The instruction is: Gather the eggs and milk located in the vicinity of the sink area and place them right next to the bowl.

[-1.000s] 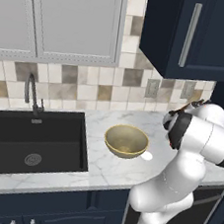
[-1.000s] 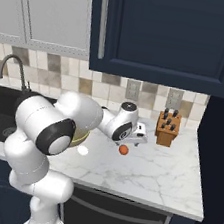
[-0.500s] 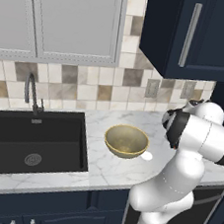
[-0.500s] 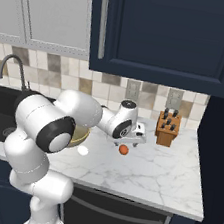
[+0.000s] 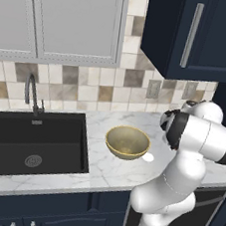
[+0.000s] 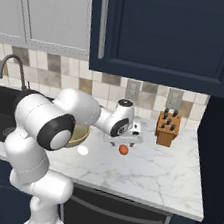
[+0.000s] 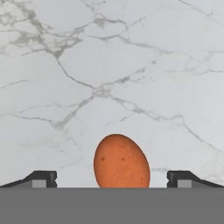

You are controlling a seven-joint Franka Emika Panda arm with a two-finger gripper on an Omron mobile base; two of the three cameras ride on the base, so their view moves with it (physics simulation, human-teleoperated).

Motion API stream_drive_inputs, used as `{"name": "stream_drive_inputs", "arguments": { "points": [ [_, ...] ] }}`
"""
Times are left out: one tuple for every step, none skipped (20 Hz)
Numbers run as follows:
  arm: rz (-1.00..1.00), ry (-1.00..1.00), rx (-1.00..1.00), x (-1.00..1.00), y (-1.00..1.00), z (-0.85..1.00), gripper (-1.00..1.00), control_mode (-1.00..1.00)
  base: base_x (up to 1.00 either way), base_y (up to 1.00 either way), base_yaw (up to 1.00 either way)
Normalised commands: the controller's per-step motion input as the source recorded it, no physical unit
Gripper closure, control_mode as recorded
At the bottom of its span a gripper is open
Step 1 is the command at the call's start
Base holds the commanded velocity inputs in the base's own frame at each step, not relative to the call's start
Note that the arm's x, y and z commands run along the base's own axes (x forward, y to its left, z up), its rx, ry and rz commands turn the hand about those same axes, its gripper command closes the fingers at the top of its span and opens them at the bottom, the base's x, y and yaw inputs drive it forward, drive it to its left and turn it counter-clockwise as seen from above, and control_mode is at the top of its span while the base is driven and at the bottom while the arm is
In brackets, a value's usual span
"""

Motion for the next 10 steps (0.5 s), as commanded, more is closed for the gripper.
{"name": "stream_drive_inputs", "arguments": {
  "points": [
    [-0.01, 0.02, 0.0, 0.0, 0.05, -0.21, -1.0, -1.0, 0.0, 0.0, 0.0],
    [-0.02, 0.01, 0.0, 0.0, 0.0, -0.25, -1.0, -1.0, 0.0, 0.0, 0.0],
    [-0.03, 0.01, 0.0, 0.0, 0.0, -0.24, -1.0, -1.0, 0.0, 0.0, 0.0],
    [-0.03, 0.0, 0.0, 0.0, 0.0, -0.26, -1.0, -1.0, 0.0, 0.0, 0.0],
    [-0.04, 0.0, 0.0, 0.0, 0.0, -0.2, -1.0, -1.0, 0.0, 0.0, 0.0],
    [-0.05, 0.0, 0.0, 0.0, -0.04, -0.19, -1.0, -1.0, 0.0, 0.0, 0.0],
    [-0.06, 0.0, 0.0, 0.0, -0.09, -0.16, -1.0, -1.0, 0.0, 0.0, 0.0],
    [-0.05, 0.0, 0.0, 0.0, -0.1, -0.14, -1.0, -1.0, 0.0, 0.0, 0.0],
    [-0.05, 0.0, 0.0, 0.0, -0.09, -0.13, -1.0, -1.0, 0.0, 0.0, 0.0],
    [-0.06, 0.01, 0.0, 0.0, -0.09, -0.14, -1.0, -1.0, 0.0, 0.0, 0.0]
  ]
}}
